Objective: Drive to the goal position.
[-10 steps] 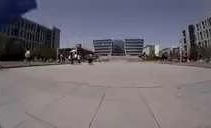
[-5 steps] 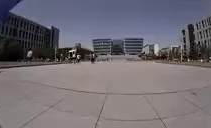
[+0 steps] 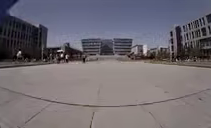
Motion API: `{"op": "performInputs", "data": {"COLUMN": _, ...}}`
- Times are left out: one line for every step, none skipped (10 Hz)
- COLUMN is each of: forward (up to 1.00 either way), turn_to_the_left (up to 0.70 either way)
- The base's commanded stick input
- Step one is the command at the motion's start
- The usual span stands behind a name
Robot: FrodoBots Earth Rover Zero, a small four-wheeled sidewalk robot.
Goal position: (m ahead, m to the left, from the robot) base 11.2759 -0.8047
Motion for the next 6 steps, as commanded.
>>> {"op": "performInputs", "data": {"forward": 1.0, "turn_to_the_left": 0.0}}
{"op": "performInputs", "data": {"forward": 1.0, "turn_to_the_left": 0.0}}
{"op": "performInputs", "data": {"forward": 1.0, "turn_to_the_left": 0.0}}
{"op": "performInputs", "data": {"forward": 1.0, "turn_to_the_left": 0.0}}
{"op": "performInputs", "data": {"forward": 1.0, "turn_to_the_left": 0.0}}
{"op": "performInputs", "data": {"forward": 1.0, "turn_to_the_left": 0.0}}
